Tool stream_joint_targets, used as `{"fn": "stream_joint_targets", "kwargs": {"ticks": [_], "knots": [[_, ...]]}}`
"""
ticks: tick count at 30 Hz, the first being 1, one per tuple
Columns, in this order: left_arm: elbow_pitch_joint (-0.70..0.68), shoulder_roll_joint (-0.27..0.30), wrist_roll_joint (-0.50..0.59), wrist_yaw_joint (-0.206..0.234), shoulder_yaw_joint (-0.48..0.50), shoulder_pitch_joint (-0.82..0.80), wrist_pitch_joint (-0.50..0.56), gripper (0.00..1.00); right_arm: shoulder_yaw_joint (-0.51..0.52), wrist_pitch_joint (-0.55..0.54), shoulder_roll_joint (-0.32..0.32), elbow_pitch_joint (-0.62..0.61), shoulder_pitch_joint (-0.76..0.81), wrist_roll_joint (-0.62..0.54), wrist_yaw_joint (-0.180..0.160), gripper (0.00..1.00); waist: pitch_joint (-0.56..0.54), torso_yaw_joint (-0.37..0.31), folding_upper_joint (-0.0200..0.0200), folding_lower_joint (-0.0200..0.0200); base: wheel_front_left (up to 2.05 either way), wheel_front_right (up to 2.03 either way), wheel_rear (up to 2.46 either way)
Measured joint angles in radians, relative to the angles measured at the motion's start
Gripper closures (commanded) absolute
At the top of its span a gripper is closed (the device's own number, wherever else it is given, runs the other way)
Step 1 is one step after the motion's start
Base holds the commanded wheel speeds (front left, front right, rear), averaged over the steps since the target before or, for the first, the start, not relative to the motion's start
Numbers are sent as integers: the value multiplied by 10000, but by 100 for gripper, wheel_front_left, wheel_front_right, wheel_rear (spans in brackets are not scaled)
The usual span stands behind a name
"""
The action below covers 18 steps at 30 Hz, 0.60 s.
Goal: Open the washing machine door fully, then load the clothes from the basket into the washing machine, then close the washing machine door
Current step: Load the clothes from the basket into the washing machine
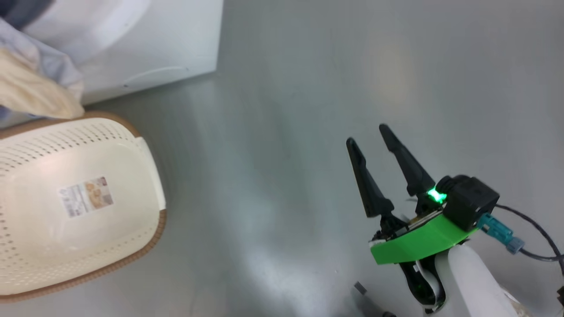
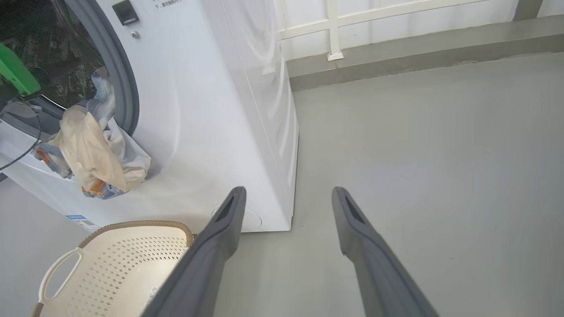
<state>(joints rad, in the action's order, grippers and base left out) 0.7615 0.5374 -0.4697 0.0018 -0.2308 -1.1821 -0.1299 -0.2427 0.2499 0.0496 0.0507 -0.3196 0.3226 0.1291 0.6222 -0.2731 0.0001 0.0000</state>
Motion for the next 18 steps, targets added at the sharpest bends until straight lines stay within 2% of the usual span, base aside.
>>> {"fn": "stream_joint_targets", "kwargs": {"ticks": [8, 14, 18], "knots": [[-2991, -203, -326, 1076, 234, 3433, -479, 0, 322, 0, 13, 128, 353, -221, 0, 0, -696, 413, 0, 0, 0, 0, 0], [-5417, -464, -556, 2023, 314, 6088, -474, 0, 562, 0, 19, 265, 592, -376, 0, 0, -1134, 842, 0, 0, 0, 0, 0], [-6533, -604, -616, 2431, 169, 7656, -347, 0, 541, -2, 19, 428, 676, -612, 0, 0, -1461, 1086, 0, 0, 0, 0, 0]]}}
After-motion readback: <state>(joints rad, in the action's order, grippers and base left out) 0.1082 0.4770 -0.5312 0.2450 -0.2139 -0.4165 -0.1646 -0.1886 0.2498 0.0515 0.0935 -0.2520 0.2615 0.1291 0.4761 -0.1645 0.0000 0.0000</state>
